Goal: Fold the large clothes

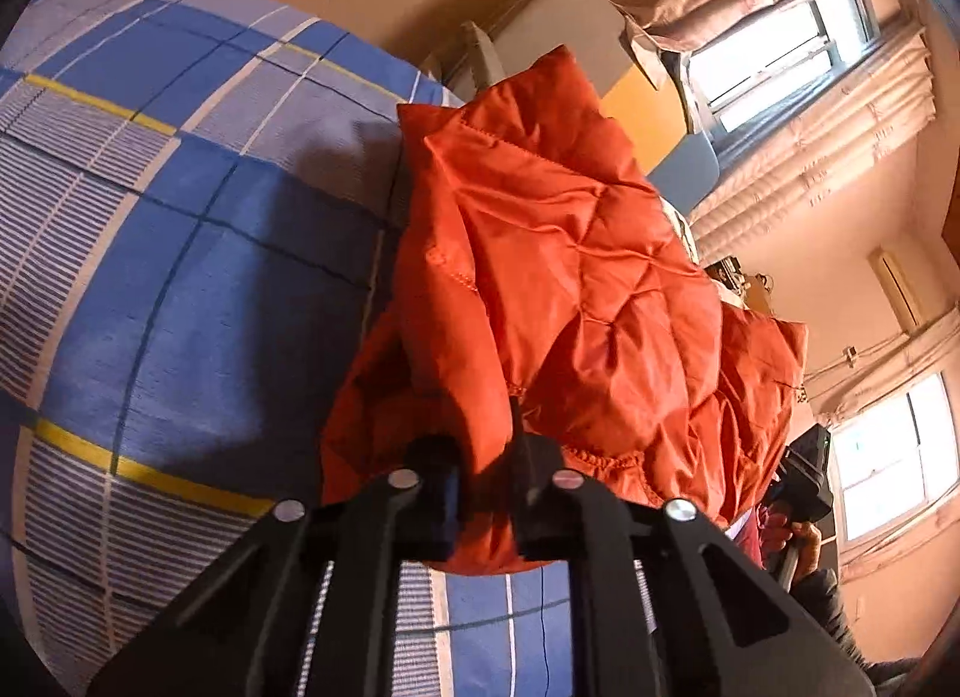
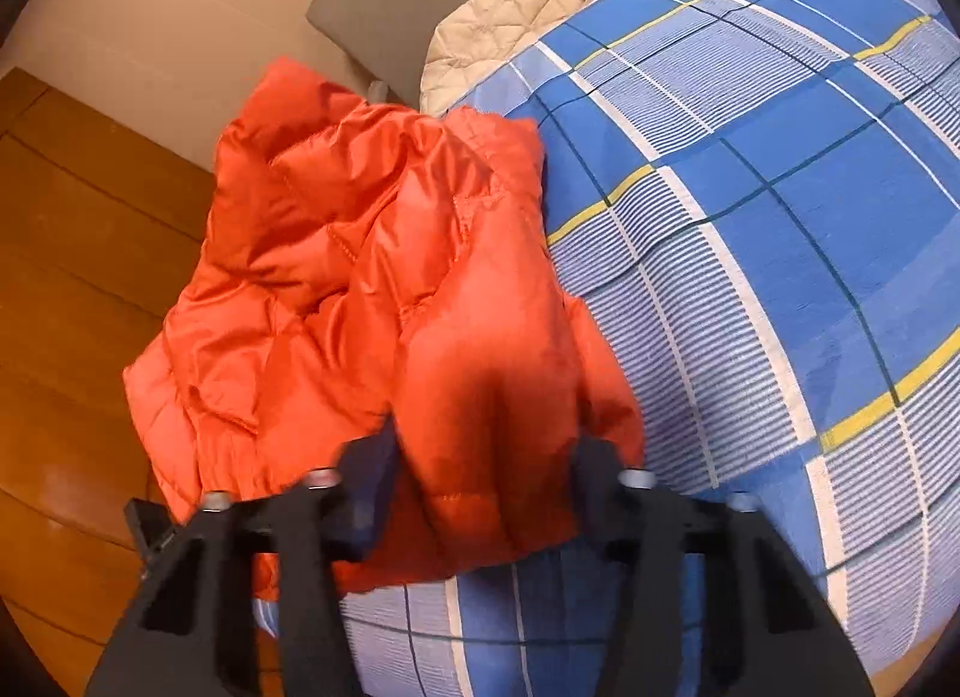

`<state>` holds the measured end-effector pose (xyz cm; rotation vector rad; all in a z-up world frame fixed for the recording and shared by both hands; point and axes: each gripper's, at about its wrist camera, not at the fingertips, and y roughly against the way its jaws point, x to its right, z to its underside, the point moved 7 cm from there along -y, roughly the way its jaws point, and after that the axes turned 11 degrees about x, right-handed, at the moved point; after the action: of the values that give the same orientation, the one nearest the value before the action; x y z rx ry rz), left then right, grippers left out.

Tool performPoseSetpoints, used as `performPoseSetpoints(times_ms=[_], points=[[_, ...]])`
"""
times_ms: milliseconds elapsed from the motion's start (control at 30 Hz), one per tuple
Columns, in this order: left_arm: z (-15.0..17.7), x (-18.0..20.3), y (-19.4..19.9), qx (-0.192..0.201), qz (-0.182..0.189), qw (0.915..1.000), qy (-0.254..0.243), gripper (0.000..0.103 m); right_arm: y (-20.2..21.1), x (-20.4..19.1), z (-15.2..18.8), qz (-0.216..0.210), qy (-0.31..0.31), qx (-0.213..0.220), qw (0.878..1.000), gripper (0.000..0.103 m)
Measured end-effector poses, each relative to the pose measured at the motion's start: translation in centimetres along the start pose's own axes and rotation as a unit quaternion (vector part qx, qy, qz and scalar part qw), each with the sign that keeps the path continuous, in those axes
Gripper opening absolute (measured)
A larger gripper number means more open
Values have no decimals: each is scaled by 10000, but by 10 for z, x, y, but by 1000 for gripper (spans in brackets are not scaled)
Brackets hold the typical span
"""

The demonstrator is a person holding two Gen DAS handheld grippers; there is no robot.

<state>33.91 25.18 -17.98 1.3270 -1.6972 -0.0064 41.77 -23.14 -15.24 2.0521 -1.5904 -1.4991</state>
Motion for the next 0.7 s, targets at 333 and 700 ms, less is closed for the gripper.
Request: performPoseSetpoints(times_ms=[333, 700], points=[[20, 7, 43, 34, 52, 10000, -54, 6, 52, -8, 27, 58, 319, -43, 9995, 23], [90, 10, 112, -245, -169, 9991, -291, 16, 113, 3, 89, 182, 629, -352, 9972, 26]])
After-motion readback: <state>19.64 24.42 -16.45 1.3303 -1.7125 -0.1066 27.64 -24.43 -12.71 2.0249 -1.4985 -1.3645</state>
